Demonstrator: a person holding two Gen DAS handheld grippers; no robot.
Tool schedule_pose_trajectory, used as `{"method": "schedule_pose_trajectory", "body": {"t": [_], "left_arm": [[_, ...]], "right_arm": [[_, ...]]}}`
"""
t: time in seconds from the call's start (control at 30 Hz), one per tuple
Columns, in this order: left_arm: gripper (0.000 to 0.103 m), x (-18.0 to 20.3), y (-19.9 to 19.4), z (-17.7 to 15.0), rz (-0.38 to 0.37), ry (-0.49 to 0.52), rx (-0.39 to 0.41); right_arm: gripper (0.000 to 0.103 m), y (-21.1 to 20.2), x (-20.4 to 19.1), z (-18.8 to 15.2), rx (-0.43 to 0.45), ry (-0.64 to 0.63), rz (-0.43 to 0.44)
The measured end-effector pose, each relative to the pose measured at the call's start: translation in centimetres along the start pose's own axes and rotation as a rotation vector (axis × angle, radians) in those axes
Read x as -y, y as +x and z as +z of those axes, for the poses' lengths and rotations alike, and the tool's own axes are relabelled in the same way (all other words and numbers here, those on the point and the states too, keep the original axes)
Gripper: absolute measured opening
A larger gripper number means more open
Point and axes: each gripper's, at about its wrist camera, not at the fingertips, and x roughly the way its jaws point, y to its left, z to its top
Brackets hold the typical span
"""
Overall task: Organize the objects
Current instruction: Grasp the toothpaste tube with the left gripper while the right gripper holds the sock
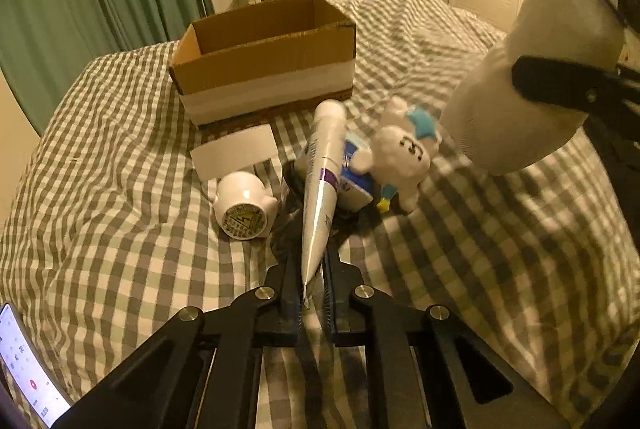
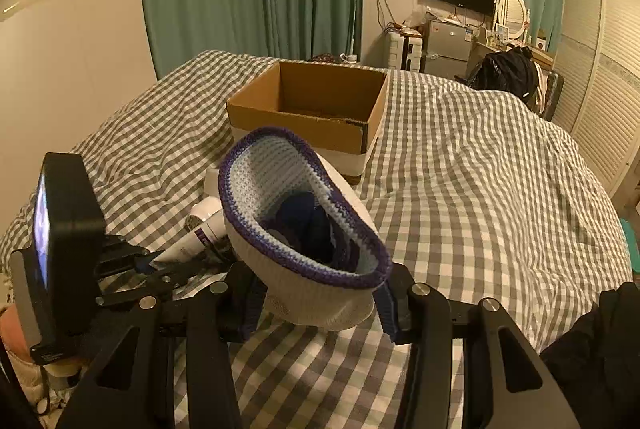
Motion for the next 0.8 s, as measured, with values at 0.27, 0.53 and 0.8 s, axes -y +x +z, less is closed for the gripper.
{"method": "schedule_pose_trajectory", "body": {"t": [0.27, 0.53, 0.8], "left_arm": [[0.007, -2.4, -2.7, 3.5, 0.030, -0.033, 0.082], [0.001, -4.7, -2.8, 6.8, 0.027, -0.066, 0.121], [0.007, -4.3, 1.0, 4.8, 0.016, -0.065, -0.006]], "right_arm": [[0.045, -1.0, 0.4, 1.5, 0.033, -0.008, -0.007], [0.044, -1.3, 0.1, 4.7, 0.088, -0.047, -0.015], [0.044, -0.2, -0.1, 6.5, 0.094, -0.051, -0.001]]}}
